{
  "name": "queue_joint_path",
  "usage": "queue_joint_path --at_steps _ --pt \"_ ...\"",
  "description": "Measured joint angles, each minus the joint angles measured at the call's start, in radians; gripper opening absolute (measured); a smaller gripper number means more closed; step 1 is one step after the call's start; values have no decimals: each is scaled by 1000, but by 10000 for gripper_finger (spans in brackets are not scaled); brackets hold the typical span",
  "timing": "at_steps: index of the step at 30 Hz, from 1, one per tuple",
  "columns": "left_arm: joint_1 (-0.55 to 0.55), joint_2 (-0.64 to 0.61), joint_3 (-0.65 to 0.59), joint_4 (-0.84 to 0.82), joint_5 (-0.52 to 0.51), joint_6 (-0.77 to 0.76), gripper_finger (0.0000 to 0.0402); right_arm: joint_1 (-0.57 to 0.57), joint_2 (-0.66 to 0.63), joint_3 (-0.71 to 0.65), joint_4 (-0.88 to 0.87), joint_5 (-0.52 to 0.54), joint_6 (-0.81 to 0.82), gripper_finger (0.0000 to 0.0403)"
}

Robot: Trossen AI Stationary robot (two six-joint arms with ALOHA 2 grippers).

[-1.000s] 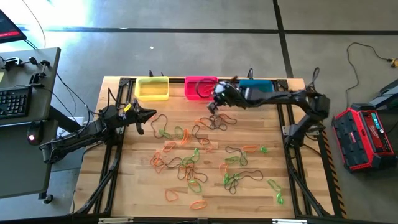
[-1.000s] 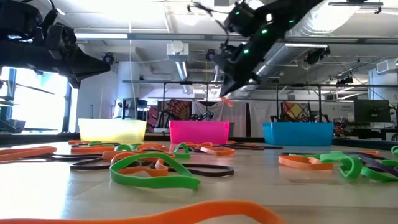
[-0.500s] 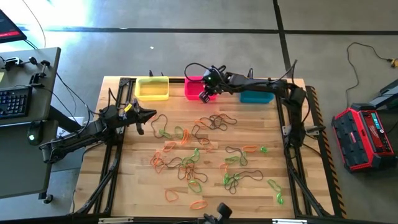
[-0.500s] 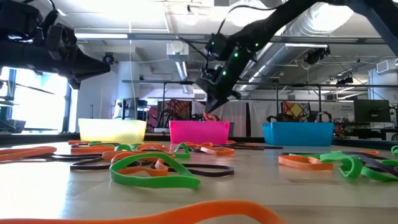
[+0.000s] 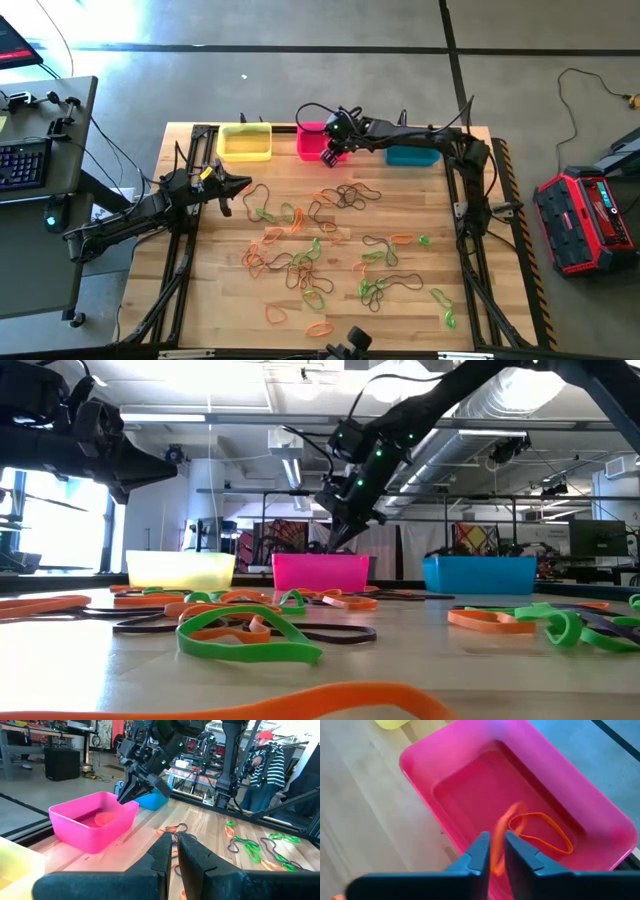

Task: Sort rubber bands into baskets
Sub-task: Put the orange rubber band into the pink bin

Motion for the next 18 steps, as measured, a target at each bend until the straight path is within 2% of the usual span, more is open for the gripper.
queue_joint_path --at_steps 4,8,11,16,18 --pt "0 0 0 0 0 0 23 1 0 17 -17 4 0 95" --pt "0 0 0 0 -9 0 23 1 -4 56 -62 29 -13 102" --pt "0 0 0 1 -9 -1 23 6 -27 73 -80 49 -54 83" --pt "0 0 0 8 0 -5 22 31 -66 74 -73 39 -93 11" --pt "0 0 0 15 8 5 15 41 -65 74 -68 34 -96 9"
